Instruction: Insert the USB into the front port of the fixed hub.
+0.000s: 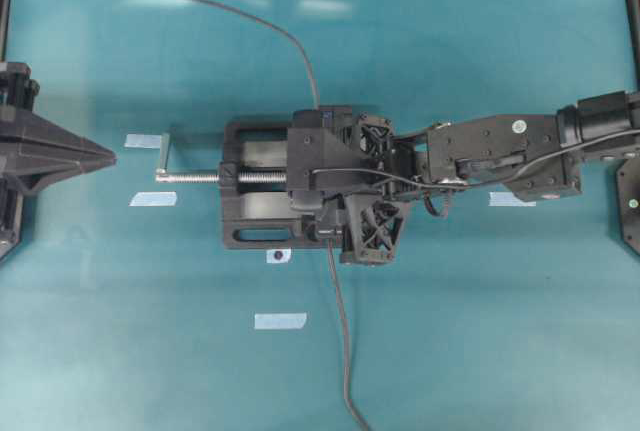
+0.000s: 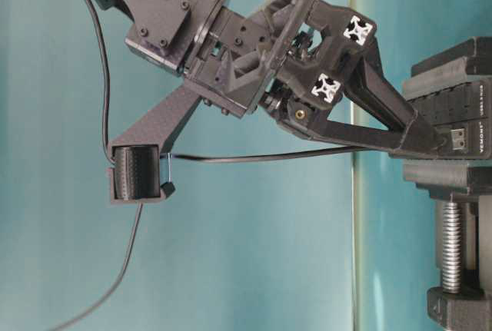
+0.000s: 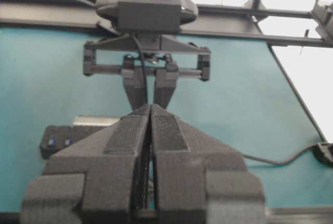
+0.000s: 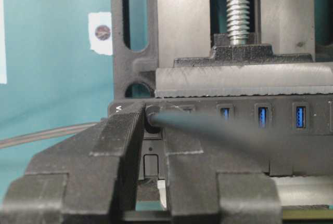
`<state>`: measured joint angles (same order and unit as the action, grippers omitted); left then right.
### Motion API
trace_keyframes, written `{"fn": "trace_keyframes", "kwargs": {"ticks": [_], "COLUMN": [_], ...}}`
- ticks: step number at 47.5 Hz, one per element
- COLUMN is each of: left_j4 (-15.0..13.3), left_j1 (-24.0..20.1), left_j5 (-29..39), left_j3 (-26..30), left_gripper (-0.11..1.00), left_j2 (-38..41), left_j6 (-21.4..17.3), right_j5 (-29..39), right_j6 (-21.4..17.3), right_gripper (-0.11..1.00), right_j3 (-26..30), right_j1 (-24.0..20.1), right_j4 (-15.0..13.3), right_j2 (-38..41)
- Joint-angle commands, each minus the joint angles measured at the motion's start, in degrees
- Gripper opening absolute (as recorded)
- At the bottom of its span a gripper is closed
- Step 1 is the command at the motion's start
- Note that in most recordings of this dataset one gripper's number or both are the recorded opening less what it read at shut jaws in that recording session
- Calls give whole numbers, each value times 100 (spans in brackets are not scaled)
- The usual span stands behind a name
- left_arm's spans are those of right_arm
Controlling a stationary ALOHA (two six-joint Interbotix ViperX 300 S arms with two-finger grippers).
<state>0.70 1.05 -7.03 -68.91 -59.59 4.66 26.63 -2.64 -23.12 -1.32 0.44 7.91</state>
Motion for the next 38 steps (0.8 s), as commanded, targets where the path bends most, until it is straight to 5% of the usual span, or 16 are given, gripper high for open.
{"fn": "trace_keyframes", "kwargs": {"ticks": [1,38], "left_j4": [9,9], "left_j1": [-26,-26], "left_j5": [-53,-53], "left_j3": [70,62], "left_gripper": [0,0], "left_j2": [26,18], "left_j6": [-9,-9], "right_j5": [-35,-185], "right_j6": [-53,-62], "right_gripper": [9,9], "right_j3": [0,-211], "right_j1": [44,44], "right_j4": [-18,18], "right_j2": [-18,18]}}
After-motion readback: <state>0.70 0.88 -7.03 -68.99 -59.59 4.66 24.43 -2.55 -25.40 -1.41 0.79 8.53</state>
